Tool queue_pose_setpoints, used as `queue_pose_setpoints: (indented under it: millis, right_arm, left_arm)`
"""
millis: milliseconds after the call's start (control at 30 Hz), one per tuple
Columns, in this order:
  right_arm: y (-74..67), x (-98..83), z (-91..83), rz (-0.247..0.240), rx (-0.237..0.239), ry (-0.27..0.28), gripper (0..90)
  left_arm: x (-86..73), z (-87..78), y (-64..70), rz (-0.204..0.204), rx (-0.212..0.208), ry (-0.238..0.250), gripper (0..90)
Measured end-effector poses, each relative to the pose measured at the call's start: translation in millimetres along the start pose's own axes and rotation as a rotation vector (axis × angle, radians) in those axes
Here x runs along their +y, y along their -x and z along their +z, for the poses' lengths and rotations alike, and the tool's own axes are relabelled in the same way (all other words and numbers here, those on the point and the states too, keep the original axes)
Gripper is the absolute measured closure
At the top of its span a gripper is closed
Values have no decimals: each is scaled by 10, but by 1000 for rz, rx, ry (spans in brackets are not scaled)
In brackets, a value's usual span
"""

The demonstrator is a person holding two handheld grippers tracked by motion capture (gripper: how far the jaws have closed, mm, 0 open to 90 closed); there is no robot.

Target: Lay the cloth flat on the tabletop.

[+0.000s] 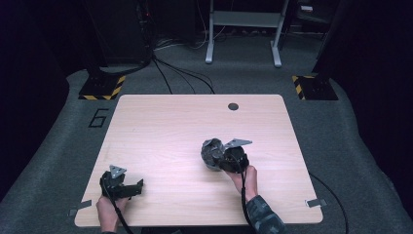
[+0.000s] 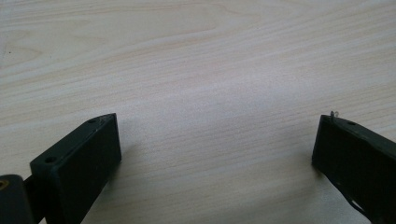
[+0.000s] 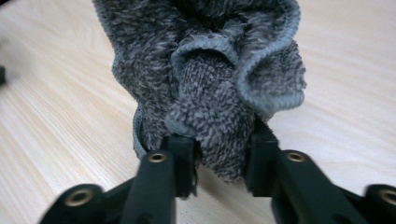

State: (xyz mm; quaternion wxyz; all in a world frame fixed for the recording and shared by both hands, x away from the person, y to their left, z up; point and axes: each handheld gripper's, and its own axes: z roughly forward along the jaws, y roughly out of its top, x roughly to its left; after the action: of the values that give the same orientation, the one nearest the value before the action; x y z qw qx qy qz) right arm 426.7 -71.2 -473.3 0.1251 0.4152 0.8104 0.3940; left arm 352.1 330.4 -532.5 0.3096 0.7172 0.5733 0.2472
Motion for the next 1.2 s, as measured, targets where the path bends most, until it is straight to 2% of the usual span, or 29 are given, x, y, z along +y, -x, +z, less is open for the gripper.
queue_pose_setpoints:
  millis: [33,67,167,200,267,300,367,400,500,567,633,767,1000,1067,1133,1167,1200]
  right_arm:
    - [-2,-20,56,-1,4,-8,633]
    - [0,-47,110,-12,9,-29,560]
    - [-1,-74,130,-10,12,-42,387]
    - [-3,-75,112,-2,15,-41,345]
    - [38,-74,40,-20,35,-39,279]
    - [52,-79,-16,-14,54,-34,262]
    - [103,-85,-116,-28,55,-15,235]
    - [146,-86,-188,-33,61,-1,239]
    - [249,-73,-320,-14,40,37,242]
    - [305,-65,-354,1,31,47,248]
    - [347,-58,-363,6,25,53,252]
    - [338,-50,-336,6,20,50,282]
    - [334,31,-252,12,26,47,326]
    - [331,82,-221,5,29,48,370]
    - [318,125,-203,1,31,50,375]
    - [306,144,-193,-5,32,51,383]
    - [291,157,-177,-8,29,49,393]
  left_arm:
    - [1,1,0,4,0,2,10]
    - [0,1,2,3,0,3,10]
    - [1,1,1,3,-1,3,10]
    - [1,1,1,4,-1,2,9]
    - [4,3,-4,11,-5,3,10]
    - [7,0,-7,17,-13,-2,9]
    - [19,-6,-7,19,-21,-18,9]
    - [38,-14,-8,23,-33,-35,8]
    - [108,-26,33,-22,-101,-19,18]
    - [186,-32,113,-25,-138,-3,21]
    - [257,-27,179,-14,-170,-6,27]
    - [427,22,342,13,-230,-5,40]
    - [766,149,640,63,-307,-8,58]
    - [863,184,733,72,-323,5,58]
    - [949,199,815,96,-349,11,65]
    - [979,216,883,91,-366,34,70]
    - [1002,233,930,105,-375,38,87]
